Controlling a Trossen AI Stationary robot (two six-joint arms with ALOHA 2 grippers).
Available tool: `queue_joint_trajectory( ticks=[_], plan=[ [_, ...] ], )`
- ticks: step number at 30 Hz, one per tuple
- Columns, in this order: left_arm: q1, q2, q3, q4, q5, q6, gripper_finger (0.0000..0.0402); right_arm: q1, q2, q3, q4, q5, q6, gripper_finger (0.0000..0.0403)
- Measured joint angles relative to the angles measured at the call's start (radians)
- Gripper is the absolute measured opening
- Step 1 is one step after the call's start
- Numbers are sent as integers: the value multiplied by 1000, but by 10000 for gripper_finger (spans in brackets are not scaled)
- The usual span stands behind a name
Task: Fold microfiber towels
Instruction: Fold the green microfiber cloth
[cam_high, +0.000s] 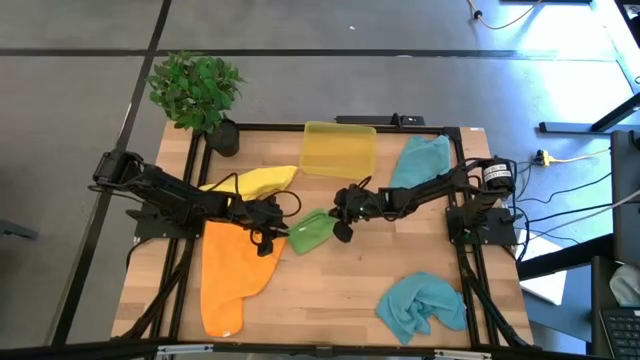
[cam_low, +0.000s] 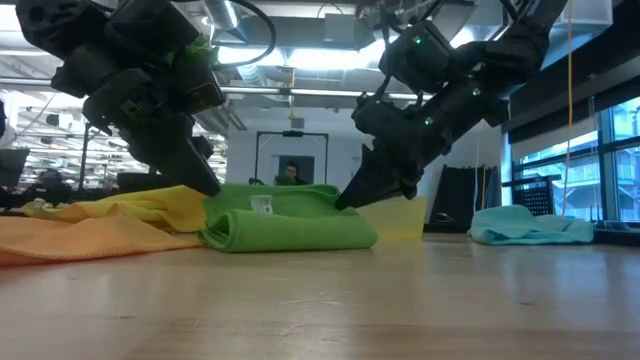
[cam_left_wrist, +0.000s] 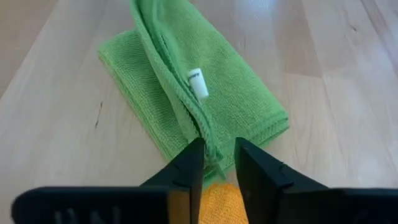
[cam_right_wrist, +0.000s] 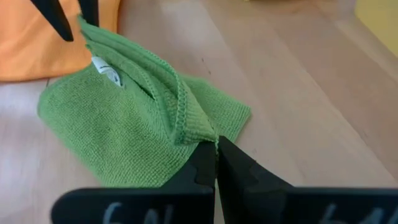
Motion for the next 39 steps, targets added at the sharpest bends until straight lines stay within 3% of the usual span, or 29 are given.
queue_joint_trajectory(
  ticks=[6,16,26,32,39],
  plan=[
    [0,0,0,2,-5,-1,87,-1,0,0,1,-4,-2,8],
    [0,-41,0,-44,-3,1,86,-1,-35,0,-8,-7,-84,88],
    [-24,-164,0,-54,-4,6,86,12,-122,2,-43,-34,-186,130],
    [-83,-90,0,77,-11,34,86,22,-98,1,-32,-36,-232,107],
    [-96,46,1,179,-34,35,86,-20,-17,2,81,-76,-229,17]
  ],
)
